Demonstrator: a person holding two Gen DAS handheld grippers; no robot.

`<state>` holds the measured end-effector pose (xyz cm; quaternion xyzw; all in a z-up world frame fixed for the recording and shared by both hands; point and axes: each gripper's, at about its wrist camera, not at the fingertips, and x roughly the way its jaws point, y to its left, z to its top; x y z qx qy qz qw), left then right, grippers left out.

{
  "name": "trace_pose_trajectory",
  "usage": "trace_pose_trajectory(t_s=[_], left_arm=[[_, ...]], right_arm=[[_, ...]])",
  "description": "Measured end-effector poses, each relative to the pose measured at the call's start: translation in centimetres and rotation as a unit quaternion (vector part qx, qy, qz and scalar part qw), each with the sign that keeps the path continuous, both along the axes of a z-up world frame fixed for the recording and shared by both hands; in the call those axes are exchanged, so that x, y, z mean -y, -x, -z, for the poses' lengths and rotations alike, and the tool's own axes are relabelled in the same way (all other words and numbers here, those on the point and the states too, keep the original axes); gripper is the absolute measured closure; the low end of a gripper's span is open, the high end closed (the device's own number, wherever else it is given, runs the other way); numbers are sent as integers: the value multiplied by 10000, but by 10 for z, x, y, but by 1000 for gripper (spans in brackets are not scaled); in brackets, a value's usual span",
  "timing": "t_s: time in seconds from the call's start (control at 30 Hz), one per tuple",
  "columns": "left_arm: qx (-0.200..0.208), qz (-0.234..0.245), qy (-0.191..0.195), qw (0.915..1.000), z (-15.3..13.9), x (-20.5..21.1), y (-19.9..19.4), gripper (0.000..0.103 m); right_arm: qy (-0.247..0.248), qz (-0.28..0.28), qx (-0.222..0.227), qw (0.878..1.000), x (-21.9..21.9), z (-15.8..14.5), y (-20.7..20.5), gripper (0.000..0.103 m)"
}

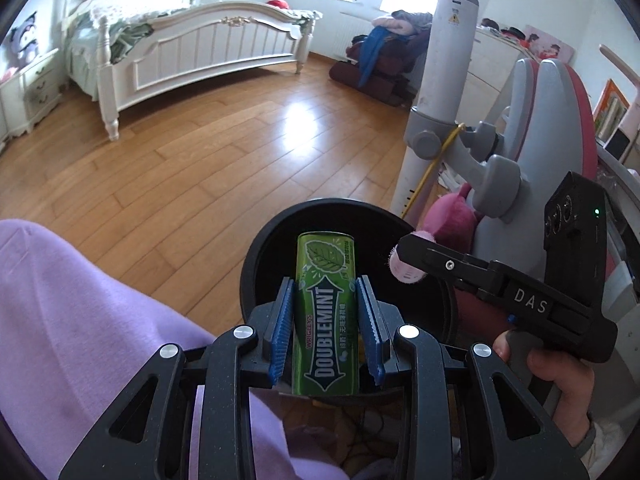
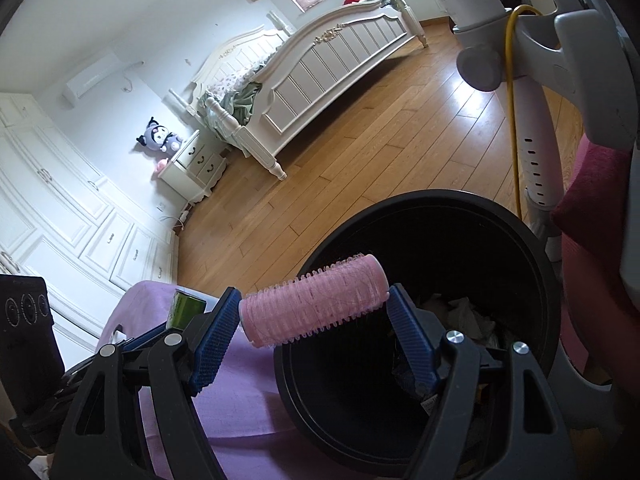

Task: Collect trash
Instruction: 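Carry the gum and pink roller over the bin and release both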

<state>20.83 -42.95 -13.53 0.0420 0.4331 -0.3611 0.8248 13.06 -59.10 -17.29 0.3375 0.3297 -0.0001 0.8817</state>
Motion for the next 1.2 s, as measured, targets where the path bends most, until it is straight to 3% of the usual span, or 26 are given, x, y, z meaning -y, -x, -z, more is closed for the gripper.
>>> trace_pose_trajectory(t_s=[0.3,0.9,1.0,1.07,1.2], left_arm=[[-148,99,-20,9998,2,16,-4,71],[-77,209,-4,9998,-4,35,0,71],[-45,251,14,9997,-10,37,2,71],[18,257,6,9997,-13,36,5,58],[110,238,86,9996,-23,28,11,55]], right_arm=[[-110,155,-80,9998,20,8,6,29],[-40,364,-229,9991,32,4,14,28],[-35,437,-252,9987,30,2,15,23],[-43,462,-224,9987,29,-1,16,19],[5,372,-188,9991,21,-7,15,19]])
